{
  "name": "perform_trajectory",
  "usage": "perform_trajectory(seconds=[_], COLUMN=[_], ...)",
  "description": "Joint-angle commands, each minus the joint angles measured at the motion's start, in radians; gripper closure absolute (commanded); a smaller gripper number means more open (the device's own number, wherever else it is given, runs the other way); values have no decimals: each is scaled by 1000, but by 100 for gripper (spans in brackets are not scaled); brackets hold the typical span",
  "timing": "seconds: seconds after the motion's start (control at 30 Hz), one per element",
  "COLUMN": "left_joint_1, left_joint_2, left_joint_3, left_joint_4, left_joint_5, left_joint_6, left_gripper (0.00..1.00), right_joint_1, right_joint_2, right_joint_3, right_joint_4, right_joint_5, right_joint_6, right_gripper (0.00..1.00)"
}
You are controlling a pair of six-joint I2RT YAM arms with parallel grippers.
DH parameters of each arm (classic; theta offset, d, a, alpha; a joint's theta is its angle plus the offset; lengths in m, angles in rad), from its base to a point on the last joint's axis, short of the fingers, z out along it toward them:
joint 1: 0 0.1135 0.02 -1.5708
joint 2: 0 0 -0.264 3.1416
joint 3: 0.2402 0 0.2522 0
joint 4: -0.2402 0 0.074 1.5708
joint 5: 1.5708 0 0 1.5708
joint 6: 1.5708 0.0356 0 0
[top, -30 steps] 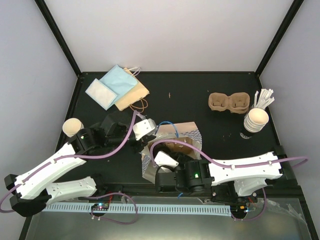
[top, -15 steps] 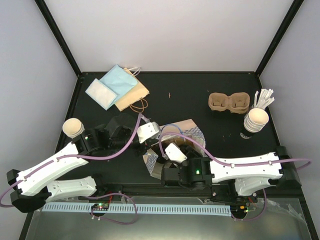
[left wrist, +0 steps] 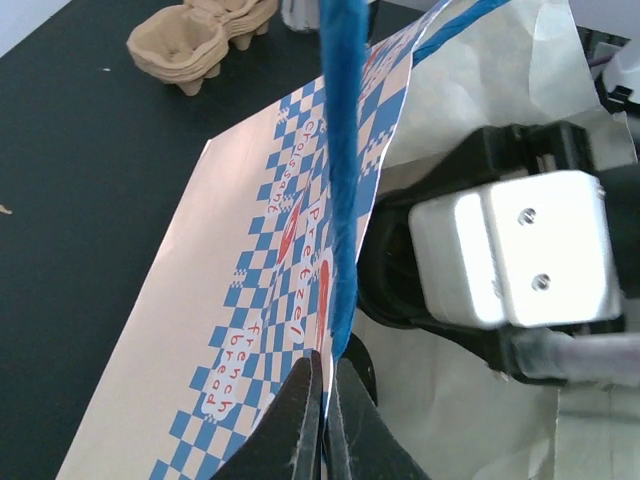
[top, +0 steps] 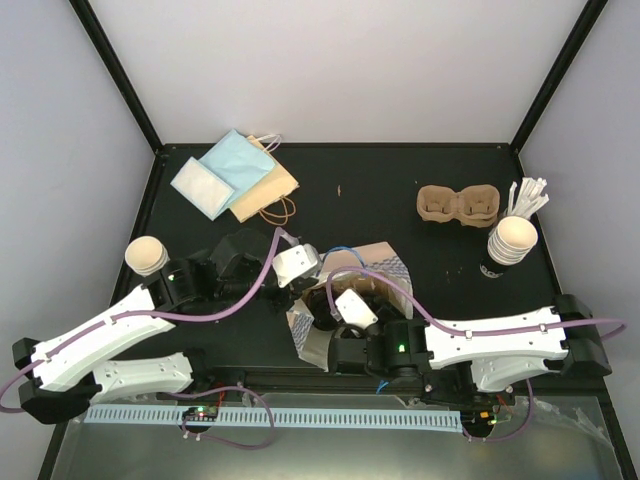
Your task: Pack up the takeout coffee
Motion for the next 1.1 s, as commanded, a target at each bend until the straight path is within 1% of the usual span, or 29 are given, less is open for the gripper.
perform_trajectory(seconds=[0.0,0.13,0.37,0.47,0.57,0.8,0.9,1.07], left_joint_1=[-27,-54,-124,-140,-150,-181,-186,-199], left_joint_2=[-21,-10,8,9,14,35,35,30], left_joint_3=[-8,-11,-1,1,2,3,-1,3], left_joint_4=[15,12,26,33,40,46,50,54], left_joint_5=[55,82,42,16,19,23,0,7], left_joint_6=[3,-4,-34,-42,-43,-55,-64,-66], left_gripper=[98,98,99,98,99,98,99,99], right_joint_1=[-20,-34,-66,-71,-71,-71,-72,-71], right_joint_2=[-10,5,-49,-82,-90,-149,-150,-120], right_joint_3=[-18,-25,-106,-141,-158,-230,-232,-231], right_joint_4=[37,55,204,231,220,327,299,240], right_joint_5=[100,136,132,133,128,27,12,21], right_joint_6=[115,160,134,137,164,109,134,211], right_gripper=[45,45,46,47,48,48,48,51])
